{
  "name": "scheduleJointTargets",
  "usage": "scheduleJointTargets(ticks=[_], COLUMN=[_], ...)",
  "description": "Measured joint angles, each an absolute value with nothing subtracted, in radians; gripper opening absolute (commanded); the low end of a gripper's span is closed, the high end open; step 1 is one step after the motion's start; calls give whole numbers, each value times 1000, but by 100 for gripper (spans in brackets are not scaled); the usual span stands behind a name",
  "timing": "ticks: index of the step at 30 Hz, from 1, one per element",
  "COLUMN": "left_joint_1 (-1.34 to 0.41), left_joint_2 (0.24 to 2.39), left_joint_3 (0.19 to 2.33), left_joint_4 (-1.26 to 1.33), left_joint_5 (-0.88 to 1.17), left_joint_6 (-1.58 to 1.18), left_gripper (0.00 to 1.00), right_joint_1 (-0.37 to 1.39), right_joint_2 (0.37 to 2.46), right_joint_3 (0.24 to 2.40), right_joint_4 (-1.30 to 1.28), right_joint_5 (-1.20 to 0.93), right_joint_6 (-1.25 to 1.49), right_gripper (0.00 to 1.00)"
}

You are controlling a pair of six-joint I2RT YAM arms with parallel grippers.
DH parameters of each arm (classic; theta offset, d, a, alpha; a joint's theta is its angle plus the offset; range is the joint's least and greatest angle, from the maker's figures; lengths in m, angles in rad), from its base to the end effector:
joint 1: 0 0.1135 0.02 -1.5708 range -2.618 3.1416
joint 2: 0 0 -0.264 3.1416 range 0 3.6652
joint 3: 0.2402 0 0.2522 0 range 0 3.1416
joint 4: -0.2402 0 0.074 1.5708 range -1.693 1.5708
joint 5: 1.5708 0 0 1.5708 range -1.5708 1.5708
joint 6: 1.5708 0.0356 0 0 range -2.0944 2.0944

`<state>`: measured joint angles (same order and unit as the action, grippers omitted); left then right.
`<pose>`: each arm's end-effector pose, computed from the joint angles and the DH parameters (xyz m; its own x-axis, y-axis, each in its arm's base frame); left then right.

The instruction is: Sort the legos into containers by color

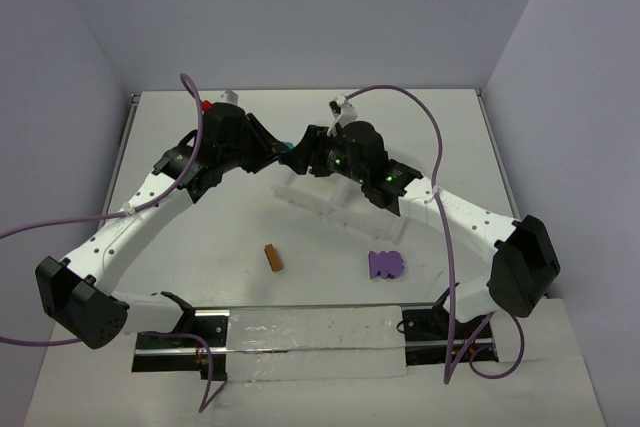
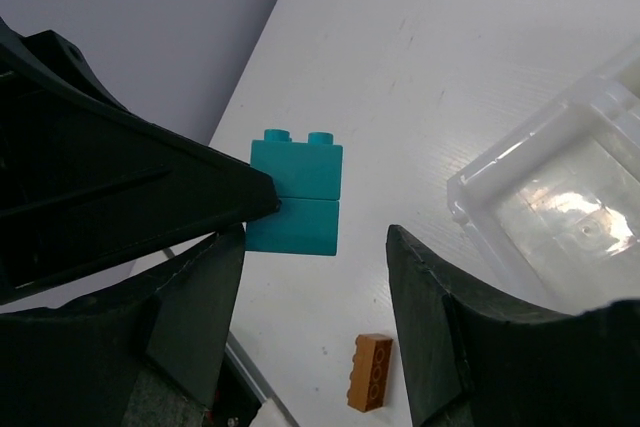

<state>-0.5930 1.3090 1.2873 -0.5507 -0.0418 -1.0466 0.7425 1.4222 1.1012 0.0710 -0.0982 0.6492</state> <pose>0.2413 -0.1608 0.3638 -0.6830 -0.5828 -0.4403 -0.1240 0.6866 -0.7164 0.2469 0.2313 0.3272 -0.5943 0.2712 -0.7571 -0.4815 0.6340 0.6051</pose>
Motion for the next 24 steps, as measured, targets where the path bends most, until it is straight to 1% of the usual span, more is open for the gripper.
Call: scheduleJointTargets(ticks=[7,10,11,13,16,18,20,21,22,23,24], left_joint_1=[-593,-593,-593,-593,-593,-593,-593,-593,-593,-593,-593], left_joint_2=[1309,1310,1311,1312,1312,1312,1312,1312,1312,1312,1312], left_joint_3=[1290,1291,1291,1293,1296,1297,1298,1298,1298,1299,1300], left_joint_4=[-549,-550,-551,-551,-551,-551,-551,-551,-551,-550,-551], left_joint_5=[-48,-47,-46,-48,-49,-49,-50,-49,-49,-49,-48], left_joint_6=[-1047,-1046,-1045,-1043,-1042,-1042,-1041,-1041,-1041,-1041,-1040], left_gripper=[0,0,0,0,0,0,0,2,8,17,30], right_joint_1=[752,760,762,766,768,770,770,770,770,770,770], right_joint_2=[1423,1423,1423,1423,1422,1422,1421,1420,1418,1416,1414], right_joint_3=[1056,1015,1005,991,975,969,967,967,966,965,963], right_joint_4=[174,246,268,298,334,349,353,353,353,353,353], right_joint_5=[-89,-79,-76,-65,-57,-51,-46,-43,-40,-39,-38], right_joint_6=[689,709,716,724,723,721,719,718,716,714,713], right_gripper=[51,40,32,23,4,0,0,0,0,0,0])
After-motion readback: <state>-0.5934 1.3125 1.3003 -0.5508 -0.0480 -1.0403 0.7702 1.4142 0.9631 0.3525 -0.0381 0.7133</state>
